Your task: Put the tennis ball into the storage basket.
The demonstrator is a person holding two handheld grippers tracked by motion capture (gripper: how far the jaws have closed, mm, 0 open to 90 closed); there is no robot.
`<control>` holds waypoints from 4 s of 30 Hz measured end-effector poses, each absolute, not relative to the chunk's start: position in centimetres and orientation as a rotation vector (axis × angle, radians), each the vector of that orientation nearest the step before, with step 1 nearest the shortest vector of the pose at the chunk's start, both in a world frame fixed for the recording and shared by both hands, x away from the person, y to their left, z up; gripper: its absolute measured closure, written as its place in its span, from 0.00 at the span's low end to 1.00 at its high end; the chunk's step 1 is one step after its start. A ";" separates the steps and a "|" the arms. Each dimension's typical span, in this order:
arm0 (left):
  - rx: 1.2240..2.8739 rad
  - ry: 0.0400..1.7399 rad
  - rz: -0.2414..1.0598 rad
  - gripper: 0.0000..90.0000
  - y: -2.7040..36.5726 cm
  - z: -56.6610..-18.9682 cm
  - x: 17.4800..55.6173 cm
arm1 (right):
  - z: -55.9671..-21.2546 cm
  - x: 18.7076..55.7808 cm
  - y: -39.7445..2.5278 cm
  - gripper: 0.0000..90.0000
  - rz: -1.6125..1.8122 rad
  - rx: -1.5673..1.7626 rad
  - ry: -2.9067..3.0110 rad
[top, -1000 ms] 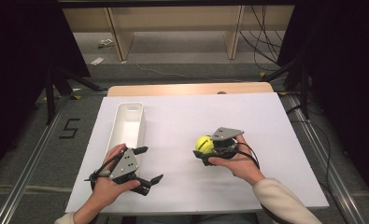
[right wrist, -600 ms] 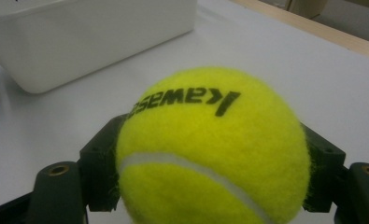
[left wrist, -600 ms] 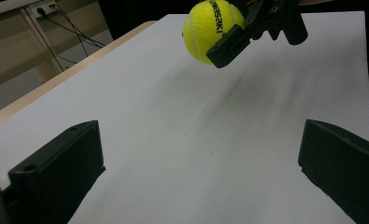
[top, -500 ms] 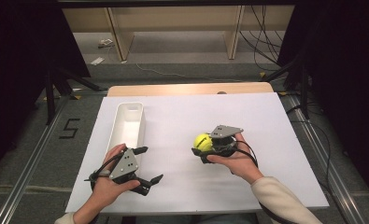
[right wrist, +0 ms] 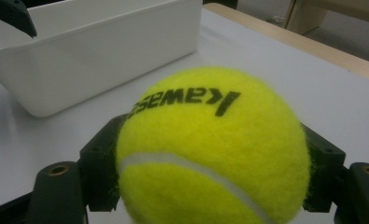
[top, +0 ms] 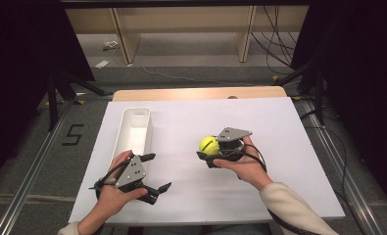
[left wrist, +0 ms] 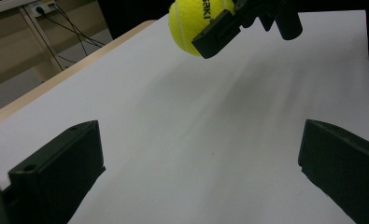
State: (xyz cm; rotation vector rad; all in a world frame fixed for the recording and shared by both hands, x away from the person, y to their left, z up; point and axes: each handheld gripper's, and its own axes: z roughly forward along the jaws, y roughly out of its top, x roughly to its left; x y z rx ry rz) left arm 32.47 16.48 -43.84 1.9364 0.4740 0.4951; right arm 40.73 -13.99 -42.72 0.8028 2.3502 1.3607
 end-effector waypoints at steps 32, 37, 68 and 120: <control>1.936 0.471 0.491 0.00 16.4 -43.8 32.6 | -40.6 42.1 -10.9 0.29 1.437 0.754 2.300; 1.936 0.472 0.491 0.00 16.4 -43.8 32.6 | -40.4 42.3 -10.5 0.29 1.447 0.751 2.298; 1.937 0.464 0.486 0.00 16.4 -43.8 32.6 | -39.7 43.1 -9.1 0.29 1.477 0.759 2.284; 1.940 0.469 0.507 0.00 16.4 -43.8 32.6 | -39.2 44.0 -6.8 0.29 1.507 0.729 2.294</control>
